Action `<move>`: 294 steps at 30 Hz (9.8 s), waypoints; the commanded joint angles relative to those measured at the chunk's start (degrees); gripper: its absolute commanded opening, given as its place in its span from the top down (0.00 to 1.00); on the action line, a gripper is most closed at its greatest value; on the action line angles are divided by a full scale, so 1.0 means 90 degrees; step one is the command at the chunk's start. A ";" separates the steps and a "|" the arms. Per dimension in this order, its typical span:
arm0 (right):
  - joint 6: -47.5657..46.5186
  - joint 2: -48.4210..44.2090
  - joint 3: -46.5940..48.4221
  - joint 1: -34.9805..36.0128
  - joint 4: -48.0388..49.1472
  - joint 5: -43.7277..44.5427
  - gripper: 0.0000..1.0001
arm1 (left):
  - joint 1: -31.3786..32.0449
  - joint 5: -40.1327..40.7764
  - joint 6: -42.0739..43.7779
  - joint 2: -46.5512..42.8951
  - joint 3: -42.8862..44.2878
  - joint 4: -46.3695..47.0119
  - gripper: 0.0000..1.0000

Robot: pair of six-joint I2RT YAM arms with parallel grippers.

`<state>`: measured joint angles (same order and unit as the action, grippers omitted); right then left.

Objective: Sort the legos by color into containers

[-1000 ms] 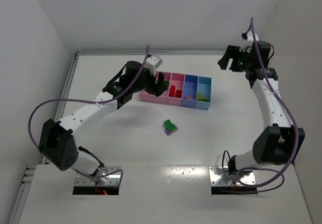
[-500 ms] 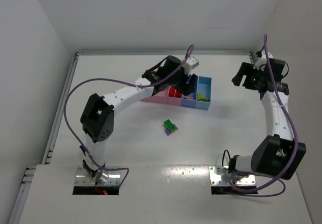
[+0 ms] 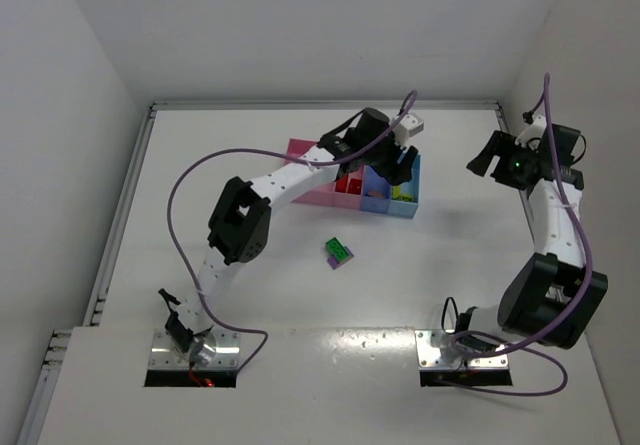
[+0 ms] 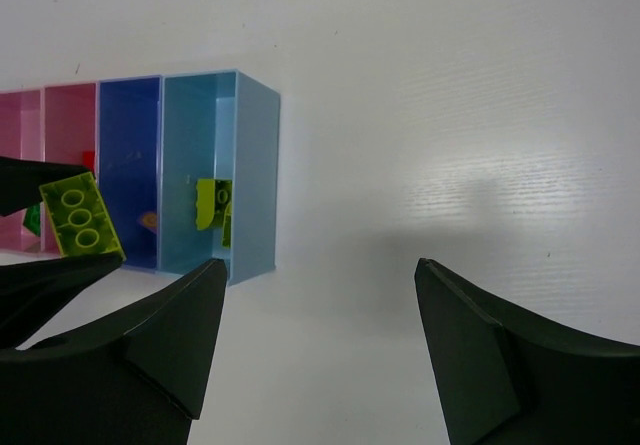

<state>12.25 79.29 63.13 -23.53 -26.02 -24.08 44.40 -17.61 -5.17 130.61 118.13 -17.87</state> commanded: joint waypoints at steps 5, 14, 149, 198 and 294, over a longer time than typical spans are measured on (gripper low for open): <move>0.0162 0.0077 -0.0032 -0.0101 0.0167 -0.0313 0.23 | 0.0076 -0.0085 0.0008 0.0517 0.0635 0.0325 0.72; 0.0162 0.0204 0.0036 -0.0101 0.0167 -0.0372 0.23 | 0.0018 -0.0212 -0.0109 0.0957 0.1122 0.0501 0.52; -0.0657 0.0243 -0.0268 0.3784 0.0587 -0.3002 0.22 | -0.2267 -0.3631 -0.3098 -0.4775 -0.7275 0.5180 1.00; 0.1019 0.0593 -0.0247 0.4909 0.2811 -0.4376 0.00 | -0.2980 -0.5397 -0.7375 -0.4248 -0.7783 1.0354 1.00; -0.0961 0.3534 0.2360 0.4450 0.0704 0.2254 0.81 | -0.4826 -0.4489 -0.5450 -0.5245 -0.8574 0.8313 1.00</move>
<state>4.75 110.19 80.77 16.25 -19.40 -6.44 1.41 -58.43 -54.68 82.67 39.44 55.29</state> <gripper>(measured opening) 0.655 0.406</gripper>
